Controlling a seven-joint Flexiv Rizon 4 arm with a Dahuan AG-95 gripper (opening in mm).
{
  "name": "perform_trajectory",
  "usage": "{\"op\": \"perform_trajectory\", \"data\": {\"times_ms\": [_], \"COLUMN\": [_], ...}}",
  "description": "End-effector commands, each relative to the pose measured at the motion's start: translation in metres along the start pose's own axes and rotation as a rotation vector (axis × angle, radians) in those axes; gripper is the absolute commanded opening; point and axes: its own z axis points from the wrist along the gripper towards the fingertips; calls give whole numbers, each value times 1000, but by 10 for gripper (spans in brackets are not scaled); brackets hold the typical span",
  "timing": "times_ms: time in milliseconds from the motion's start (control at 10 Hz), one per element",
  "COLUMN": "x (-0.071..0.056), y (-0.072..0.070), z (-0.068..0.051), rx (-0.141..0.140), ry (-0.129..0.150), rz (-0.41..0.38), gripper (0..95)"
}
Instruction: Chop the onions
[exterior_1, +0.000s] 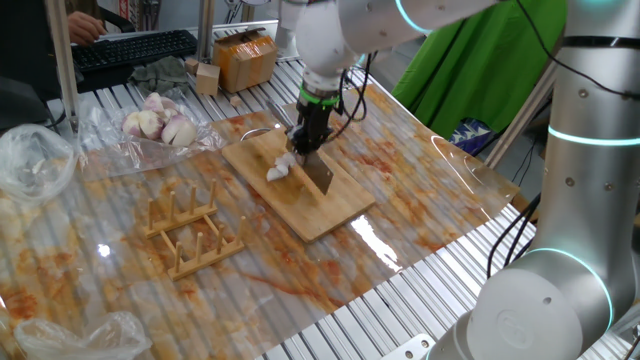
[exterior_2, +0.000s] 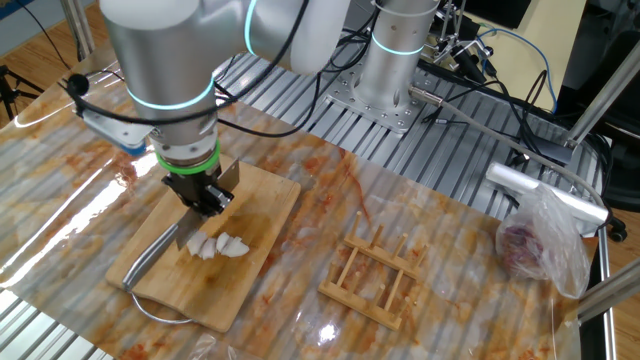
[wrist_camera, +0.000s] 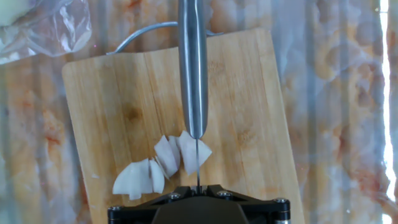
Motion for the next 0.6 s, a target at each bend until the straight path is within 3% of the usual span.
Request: {"op": "perform_trajectory", "data": {"times_ms": [100,300,400,600], "x": [0,-2,-2,-3], "y": [3,2,2,3], "z": [9,7,7,5], "rx": [-1,9,-1,-81], "ry": [-2,4,7,13], "rz": [19,20,27,48], "gripper": [0,0,0,0]}}
